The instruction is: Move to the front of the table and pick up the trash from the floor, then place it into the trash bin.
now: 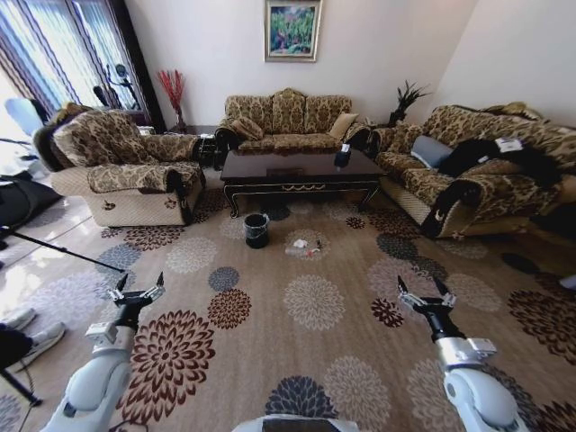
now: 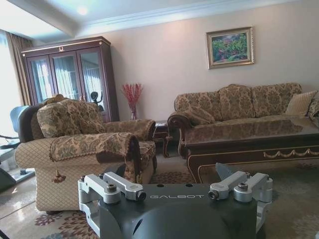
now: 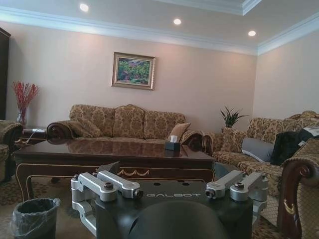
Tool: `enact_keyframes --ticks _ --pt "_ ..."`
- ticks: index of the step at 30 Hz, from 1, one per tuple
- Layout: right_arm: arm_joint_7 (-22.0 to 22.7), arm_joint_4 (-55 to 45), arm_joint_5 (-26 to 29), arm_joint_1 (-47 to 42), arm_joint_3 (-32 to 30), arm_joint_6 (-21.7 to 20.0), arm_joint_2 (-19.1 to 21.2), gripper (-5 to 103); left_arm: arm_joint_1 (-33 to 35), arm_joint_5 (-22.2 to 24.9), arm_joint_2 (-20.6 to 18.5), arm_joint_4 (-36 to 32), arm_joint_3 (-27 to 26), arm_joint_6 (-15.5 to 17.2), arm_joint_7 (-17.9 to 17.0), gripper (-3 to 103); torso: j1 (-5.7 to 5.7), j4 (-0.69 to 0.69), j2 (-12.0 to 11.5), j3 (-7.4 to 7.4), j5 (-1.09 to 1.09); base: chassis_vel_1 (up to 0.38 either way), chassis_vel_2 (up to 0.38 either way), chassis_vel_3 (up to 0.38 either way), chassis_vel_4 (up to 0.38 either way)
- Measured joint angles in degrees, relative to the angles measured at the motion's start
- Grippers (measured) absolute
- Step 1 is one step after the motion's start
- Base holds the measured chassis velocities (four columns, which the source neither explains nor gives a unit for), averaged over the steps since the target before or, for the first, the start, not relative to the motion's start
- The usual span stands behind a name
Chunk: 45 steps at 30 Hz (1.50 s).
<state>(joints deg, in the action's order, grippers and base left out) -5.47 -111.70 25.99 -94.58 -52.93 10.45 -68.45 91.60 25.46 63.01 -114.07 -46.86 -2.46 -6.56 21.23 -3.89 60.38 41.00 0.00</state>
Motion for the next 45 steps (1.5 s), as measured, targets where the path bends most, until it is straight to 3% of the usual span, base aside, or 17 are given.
enact_keyframes --ticks 7,27,29,41,45 --pt "-0.08 -1.12 0.18 -0.23 0.09 0.03 0.02 100 0.34 -0.32 1.1 -0.57 0.15 0.01 -0.19 103 -0.96 0.01 -2.14 -1.18 0.0 0.0 0.0 0.0 0.0" --pt "-0.32 -3.74 -0.2 -2.07 0.22 0.25 -2.67 100 0.67 -0.88 2.03 -1.04 0.11 -0.3 -0.34 100 -3.39 0.0 -7.65 -4.27 0.0 0.0 0.0 0.0 0.0" --pt "-0.34 -3.85 -0.2 -2.11 0.09 0.3 -2.71 100 0.61 -0.93 2.11 -1.05 0.12 -0.33 -0.37 96 -3.77 0.0 -8.52 -4.78 0.0 0.0 0.0 0.0 0.0" --pt "-1.26 -3.91 -0.17 -2.28 0.16 0.58 -2.89 100 0.8 -1.39 2.45 -1.4 0.05 -0.25 -0.52 102 -5.14 0.01 -11.76 -6.62 0.0 0.0 0.0 0.0 0.0" --pt "-1.57 -3.91 -0.05 -2.47 0.03 0.73 -2.89 100 0.76 -1.39 2.49 -1.47 0.04 -0.25 -0.52 99 -5.56 0.01 -12.74 -7.21 0.0 0.0 0.0 0.0 0.0"
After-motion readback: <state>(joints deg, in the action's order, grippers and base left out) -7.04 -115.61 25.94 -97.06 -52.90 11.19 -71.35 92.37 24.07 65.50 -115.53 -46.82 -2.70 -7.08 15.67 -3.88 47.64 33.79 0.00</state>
